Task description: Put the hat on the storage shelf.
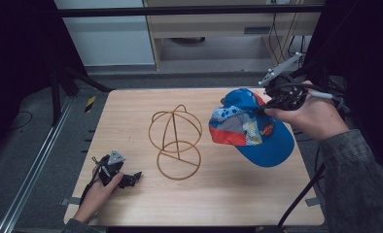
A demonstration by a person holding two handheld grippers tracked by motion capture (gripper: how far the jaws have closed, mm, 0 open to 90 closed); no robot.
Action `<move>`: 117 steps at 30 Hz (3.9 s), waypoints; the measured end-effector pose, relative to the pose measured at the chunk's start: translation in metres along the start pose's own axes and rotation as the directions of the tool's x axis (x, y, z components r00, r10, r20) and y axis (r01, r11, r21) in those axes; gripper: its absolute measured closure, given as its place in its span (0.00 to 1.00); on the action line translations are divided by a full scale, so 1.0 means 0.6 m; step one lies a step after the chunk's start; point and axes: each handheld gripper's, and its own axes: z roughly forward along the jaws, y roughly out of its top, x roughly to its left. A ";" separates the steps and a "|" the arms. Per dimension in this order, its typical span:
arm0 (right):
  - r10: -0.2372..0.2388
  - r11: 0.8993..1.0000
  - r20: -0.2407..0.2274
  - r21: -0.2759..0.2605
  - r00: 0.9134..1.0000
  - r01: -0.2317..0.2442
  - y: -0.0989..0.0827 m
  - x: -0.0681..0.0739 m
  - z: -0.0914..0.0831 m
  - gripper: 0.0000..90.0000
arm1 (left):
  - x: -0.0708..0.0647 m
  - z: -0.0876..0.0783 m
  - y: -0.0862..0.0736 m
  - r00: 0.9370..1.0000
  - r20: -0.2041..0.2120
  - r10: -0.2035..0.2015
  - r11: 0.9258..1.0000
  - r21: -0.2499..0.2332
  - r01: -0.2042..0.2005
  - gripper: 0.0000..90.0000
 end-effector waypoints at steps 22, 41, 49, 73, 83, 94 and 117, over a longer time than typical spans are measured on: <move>-0.045 0.997 -0.016 -0.068 0.999 0.044 0.025 0.021 -0.020 1.00 | 0.000 0.000 0.000 1.000 0.000 0.000 1.000 0.000 0.000 0.00; -0.133 0.970 -0.038 -0.209 0.990 0.122 0.101 0.078 -0.022 1.00 | -0.001 0.000 0.000 1.000 -0.001 -0.003 1.000 -0.003 0.003 0.00; -0.163 0.962 -0.059 -0.233 0.985 0.145 0.133 0.095 -0.001 1.00 | -0.001 0.000 0.000 1.000 -0.001 -0.004 1.000 -0.003 0.004 0.00; -0.176 0.958 -0.108 -0.246 0.978 0.145 0.187 0.116 0.076 1.00 | 0.000 0.000 0.000 1.000 -0.001 0.000 1.000 -0.001 0.000 0.00; -0.178 0.959 -0.107 -0.241 0.978 0.148 0.197 0.119 0.090 1.00 | -0.001 0.000 0.000 1.000 -0.001 0.000 1.000 -0.001 0.000 0.00; -0.179 0.960 -0.112 -0.237 0.977 0.149 0.201 0.123 0.095 1.00 | -0.001 0.000 0.000 1.000 -0.001 0.000 1.000 -0.002 0.000 0.00; -0.198 0.962 -0.144 -0.218 0.970 0.164 0.222 0.143 0.131 1.00 | 0.000 0.000 0.000 1.000 0.000 0.000 1.000 -0.002 0.000 0.00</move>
